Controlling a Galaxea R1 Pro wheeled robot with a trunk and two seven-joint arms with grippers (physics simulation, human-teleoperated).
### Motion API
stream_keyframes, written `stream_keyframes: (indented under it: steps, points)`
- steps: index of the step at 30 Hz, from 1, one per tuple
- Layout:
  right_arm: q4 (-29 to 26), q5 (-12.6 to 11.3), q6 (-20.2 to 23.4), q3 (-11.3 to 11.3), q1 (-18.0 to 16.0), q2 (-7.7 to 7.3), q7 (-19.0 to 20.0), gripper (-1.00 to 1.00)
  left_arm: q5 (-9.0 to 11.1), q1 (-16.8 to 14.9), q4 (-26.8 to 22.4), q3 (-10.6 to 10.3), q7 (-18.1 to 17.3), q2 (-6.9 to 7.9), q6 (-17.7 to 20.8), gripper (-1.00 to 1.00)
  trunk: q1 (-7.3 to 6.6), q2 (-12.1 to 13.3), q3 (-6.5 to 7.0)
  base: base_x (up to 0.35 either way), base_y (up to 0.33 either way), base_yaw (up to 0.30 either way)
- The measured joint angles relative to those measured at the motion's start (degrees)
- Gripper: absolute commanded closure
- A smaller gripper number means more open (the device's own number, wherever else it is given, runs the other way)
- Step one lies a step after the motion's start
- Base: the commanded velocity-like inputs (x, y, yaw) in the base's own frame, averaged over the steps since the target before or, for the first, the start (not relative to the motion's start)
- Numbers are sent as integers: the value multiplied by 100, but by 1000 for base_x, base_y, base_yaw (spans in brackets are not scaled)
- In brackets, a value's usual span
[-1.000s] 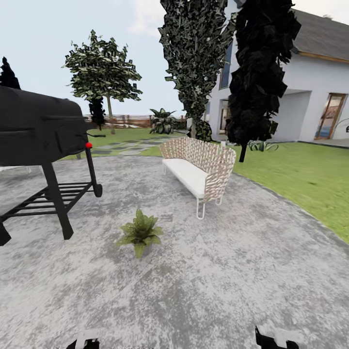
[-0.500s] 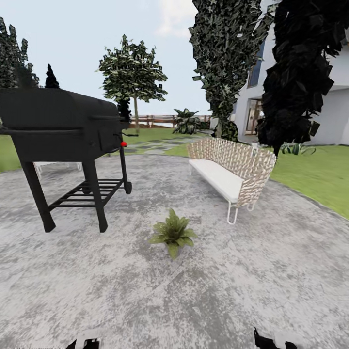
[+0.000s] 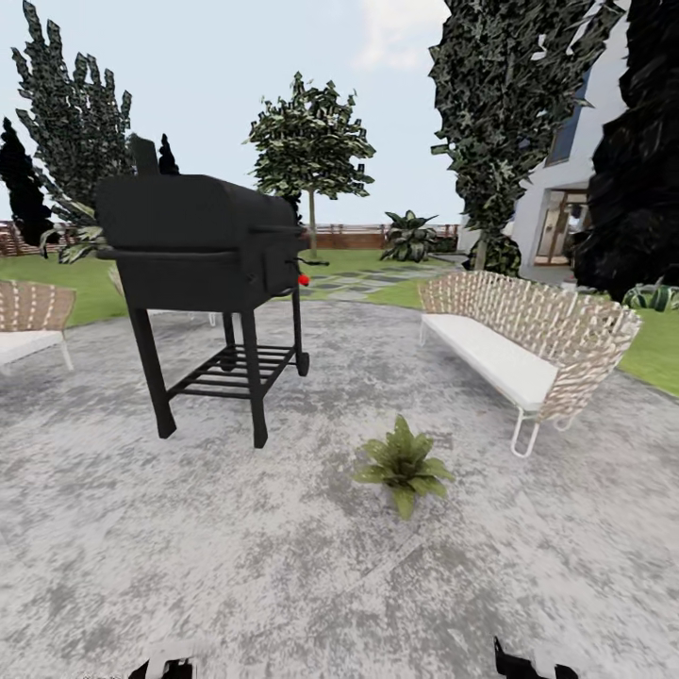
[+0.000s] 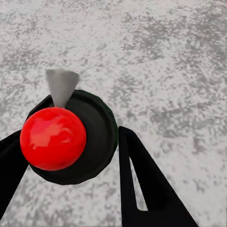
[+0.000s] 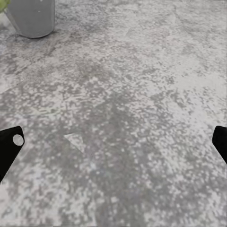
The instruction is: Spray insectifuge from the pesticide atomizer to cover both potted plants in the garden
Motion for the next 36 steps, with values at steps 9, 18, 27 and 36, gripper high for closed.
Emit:
stream_keyframes:
  steps: [9, 18, 27, 36]
  points:
    - [8, 0, 0, 0, 0, 0, 0, -100, 0, 0, 0, 0, 0, 0, 0, 100, 0, 0, 0, 170, 309, 279]
    - [3, 0, 0, 0, 0, 0, 0, -100, 1, 0, -4, 1, 0, 2, 0, 100, 0, 0, 0, 182, 309, 279]
    - [0, 0, -9, 0, 0, -1, 0, -100, -7, 0, -7, 8, 0, 9, 5, 100, 0, 0, 0, 185, 309, 278]
    - [9, 19, 3, 17, 0, 3, 14, -100, -9, 0, -6, 4, 0, 2, 9, 100, -1, 0, -24, 203, 298, 247]
